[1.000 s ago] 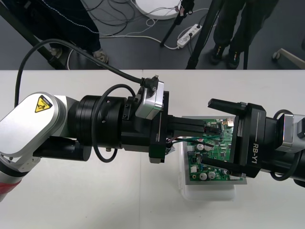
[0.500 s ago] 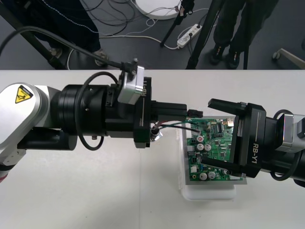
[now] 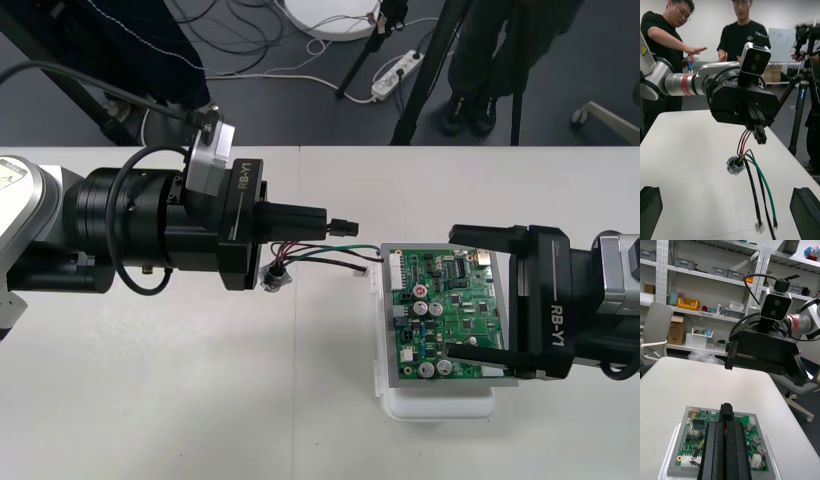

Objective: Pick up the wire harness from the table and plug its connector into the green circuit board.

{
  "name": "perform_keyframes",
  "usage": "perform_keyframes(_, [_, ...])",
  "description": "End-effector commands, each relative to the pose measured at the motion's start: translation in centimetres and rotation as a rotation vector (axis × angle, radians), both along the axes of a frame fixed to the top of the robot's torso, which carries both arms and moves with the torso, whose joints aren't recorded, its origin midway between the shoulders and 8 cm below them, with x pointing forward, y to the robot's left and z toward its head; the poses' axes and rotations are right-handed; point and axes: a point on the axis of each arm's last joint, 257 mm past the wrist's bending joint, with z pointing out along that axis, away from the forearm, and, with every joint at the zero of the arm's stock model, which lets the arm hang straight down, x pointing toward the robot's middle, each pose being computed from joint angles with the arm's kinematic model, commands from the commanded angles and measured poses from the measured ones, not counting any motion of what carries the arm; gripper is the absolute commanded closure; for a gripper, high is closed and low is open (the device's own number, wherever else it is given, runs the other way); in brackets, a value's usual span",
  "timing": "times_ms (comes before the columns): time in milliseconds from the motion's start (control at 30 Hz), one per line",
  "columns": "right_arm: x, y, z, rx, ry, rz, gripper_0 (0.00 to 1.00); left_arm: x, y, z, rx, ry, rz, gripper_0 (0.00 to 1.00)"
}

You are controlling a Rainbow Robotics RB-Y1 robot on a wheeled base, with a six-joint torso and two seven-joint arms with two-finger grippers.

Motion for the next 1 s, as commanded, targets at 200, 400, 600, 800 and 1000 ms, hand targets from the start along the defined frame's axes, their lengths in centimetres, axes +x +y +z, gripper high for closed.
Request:
perform_keyframes(200, [-0.8,-4.3,-1.7,-0.158,0.091,-0.052,0.00,-1.1,3.0,-3.0,0.030,-0.015,-0.069,1.00])
perform_keyframes(400, [-0.7,-7.3,-4.3,-0.250,0.159,-0.100,0.00,-0.7,3.6,-4.9,0.022,-0.031,-0.061,1.00])
perform_keyframes(600, [-0.1,-10.6,-6.1,-0.342,0.180,-0.134,0.00,-0.8,3.8,-6.7,0.041,-0.020,-0.060,1.00])
perform_keyframes(800, [0.4,-14.8,-8.3,-0.485,0.171,-0.146,0.00,-0.8,3.8,-8.1,0.053,-0.012,-0.051,1.00])
perform_keyframes(1000, [1.0,-19.2,-10.9,-0.629,0.174,-0.182,0.00,-0.6,3.6,-9.7,0.042,0.022,-0.053,1.00])
